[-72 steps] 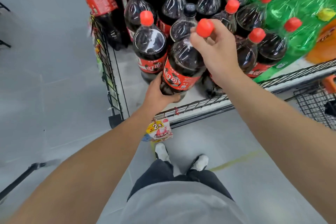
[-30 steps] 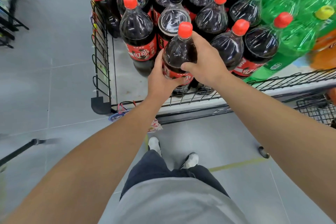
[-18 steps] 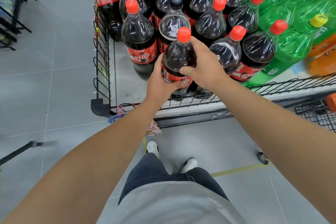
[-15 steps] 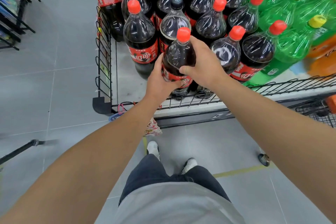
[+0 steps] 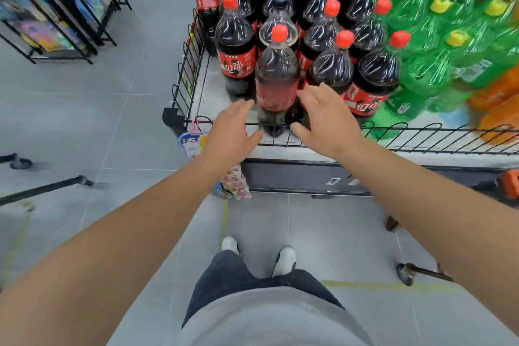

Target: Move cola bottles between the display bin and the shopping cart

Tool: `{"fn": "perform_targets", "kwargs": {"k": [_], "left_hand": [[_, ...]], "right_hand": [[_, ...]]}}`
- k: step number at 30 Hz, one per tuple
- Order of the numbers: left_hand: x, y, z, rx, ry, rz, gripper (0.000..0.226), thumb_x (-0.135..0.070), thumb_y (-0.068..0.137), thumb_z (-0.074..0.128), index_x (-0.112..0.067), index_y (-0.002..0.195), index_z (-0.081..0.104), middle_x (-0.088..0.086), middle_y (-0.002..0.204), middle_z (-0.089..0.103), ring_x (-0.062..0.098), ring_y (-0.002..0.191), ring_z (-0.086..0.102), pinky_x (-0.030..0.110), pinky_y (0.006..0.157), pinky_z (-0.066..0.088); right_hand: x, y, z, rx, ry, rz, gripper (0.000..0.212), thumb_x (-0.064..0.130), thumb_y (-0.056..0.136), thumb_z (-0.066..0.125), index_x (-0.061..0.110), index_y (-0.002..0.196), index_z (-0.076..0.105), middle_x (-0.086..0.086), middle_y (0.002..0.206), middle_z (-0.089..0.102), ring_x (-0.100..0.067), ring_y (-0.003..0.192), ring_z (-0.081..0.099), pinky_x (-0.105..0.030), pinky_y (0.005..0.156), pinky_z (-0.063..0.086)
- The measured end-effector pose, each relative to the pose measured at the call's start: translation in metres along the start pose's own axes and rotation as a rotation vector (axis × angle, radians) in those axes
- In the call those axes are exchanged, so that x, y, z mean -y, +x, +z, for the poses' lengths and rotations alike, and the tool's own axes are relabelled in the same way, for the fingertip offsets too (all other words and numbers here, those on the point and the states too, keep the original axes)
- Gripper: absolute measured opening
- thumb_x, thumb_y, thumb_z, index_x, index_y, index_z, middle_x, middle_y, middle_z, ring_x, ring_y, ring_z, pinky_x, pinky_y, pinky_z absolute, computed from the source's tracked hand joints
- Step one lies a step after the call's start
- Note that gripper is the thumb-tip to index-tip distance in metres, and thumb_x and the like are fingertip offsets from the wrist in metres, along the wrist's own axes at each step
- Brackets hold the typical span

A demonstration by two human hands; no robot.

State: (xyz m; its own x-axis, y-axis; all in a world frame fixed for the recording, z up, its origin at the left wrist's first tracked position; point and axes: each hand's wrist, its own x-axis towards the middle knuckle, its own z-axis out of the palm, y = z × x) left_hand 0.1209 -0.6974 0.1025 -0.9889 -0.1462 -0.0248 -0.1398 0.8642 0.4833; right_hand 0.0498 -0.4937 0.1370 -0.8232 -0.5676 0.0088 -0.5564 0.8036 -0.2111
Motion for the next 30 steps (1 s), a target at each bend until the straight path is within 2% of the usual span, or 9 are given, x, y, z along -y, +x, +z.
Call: {"fn": "perform_targets", "kwargs": {"k": [5, 14, 19, 25, 30], "left_hand": [[-0.011, -0.044, -0.008, -0.001, 0.118, 0.048, 0.075, -0.036, 0.094, 0.066, -0.016, 0.157, 0.03, 0.009, 0.164, 0.025, 0.028, 0.15, 0.023, 0.039, 0.122, 0.023], [-0.03, -0.126, -0.017, 0.002, 0.221, 0.174, 0.075, -0.039, 0.092, 0.066, -0.016, 0.156, 0.033, 0.012, 0.162, 0.029, 0.032, 0.148, 0.027, 0.044, 0.121, 0.024], [-0.05, -0.173, -0.006, 0.054, 0.229, 0.23, 0.075, -0.042, 0.094, 0.064, -0.016, 0.156, 0.032, 0.012, 0.163, 0.027, 0.033, 0.148, 0.025, 0.046, 0.121, 0.023], [-0.106, -0.217, 0.034, 0.142, 0.229, 0.338, 0.075, -0.042, 0.096, 0.06, -0.015, 0.158, 0.028, 0.011, 0.164, 0.024, 0.031, 0.149, 0.024, 0.039, 0.121, 0.019], [-0.18, -0.235, 0.092, 0.242, 0.243, 0.434, 0.075, -0.042, 0.096, 0.06, -0.018, 0.158, 0.026, 0.011, 0.165, 0.021, 0.03, 0.151, 0.022, 0.035, 0.122, 0.015]], "right_hand": [[0.01, -0.053, -0.005, 0.064, -0.122, 0.01, 0.074, 0.045, 0.098, 0.057, 0.012, 0.16, 0.031, -0.009, 0.165, 0.031, -0.037, 0.157, 0.014, -0.048, 0.126, 0.009], [0.044, -0.152, -0.007, 0.058, -0.178, 0.114, 0.078, 0.049, 0.097, 0.058, 0.017, 0.16, 0.027, -0.005, 0.167, 0.027, -0.035, 0.158, 0.008, -0.05, 0.127, 0.007], [0.048, -0.221, -0.011, 0.094, -0.173, 0.208, 0.075, 0.05, 0.1, 0.054, 0.017, 0.161, 0.024, -0.005, 0.169, 0.023, -0.034, 0.159, 0.004, -0.048, 0.128, 0.005], [0.016, -0.308, -0.011, 0.136, -0.147, 0.337, 0.074, 0.05, 0.102, 0.05, 0.019, 0.162, 0.021, -0.003, 0.169, 0.021, -0.033, 0.159, 0.001, -0.047, 0.128, 0.005], [-0.047, -0.383, -0.007, 0.168, -0.136, 0.449, 0.076, 0.054, 0.103, 0.046, 0.02, 0.163, 0.014, -0.001, 0.171, 0.014, -0.032, 0.159, -0.003, -0.047, 0.128, 0.003]]}}
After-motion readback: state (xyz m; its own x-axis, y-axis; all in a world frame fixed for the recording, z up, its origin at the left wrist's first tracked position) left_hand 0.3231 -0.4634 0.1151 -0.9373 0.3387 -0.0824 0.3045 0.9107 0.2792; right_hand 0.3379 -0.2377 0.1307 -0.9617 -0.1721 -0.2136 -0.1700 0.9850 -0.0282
